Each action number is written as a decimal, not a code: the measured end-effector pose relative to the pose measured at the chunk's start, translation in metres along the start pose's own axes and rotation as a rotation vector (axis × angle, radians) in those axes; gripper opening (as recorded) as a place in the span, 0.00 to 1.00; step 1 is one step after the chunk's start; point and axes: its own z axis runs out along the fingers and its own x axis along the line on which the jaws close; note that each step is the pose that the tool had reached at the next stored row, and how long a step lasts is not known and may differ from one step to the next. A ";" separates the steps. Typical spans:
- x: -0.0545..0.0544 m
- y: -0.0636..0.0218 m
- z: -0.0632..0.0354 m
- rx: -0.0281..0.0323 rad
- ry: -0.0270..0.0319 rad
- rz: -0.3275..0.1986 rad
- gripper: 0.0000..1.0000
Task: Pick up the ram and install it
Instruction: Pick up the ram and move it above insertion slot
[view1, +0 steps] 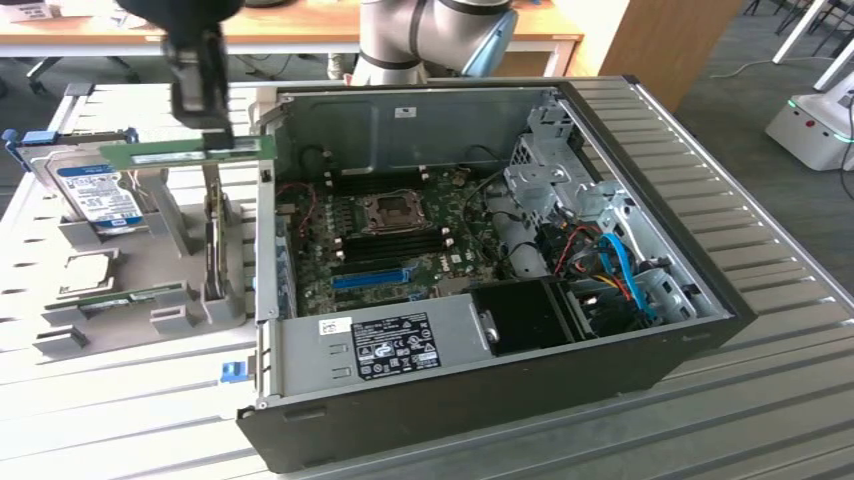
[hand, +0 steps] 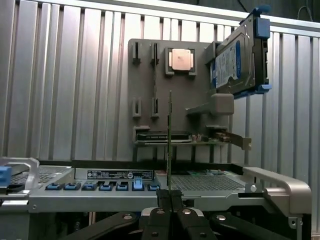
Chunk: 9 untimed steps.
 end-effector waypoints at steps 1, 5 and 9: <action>0.000 -0.0043 -0.0002 0.0001 -0.0001 0.000 0.12; 0.001 -0.0227 -0.0013 0.0001 -0.0001 0.000 0.12; 0.001 -0.0409 -0.0023 0.0001 -0.0001 0.000 0.12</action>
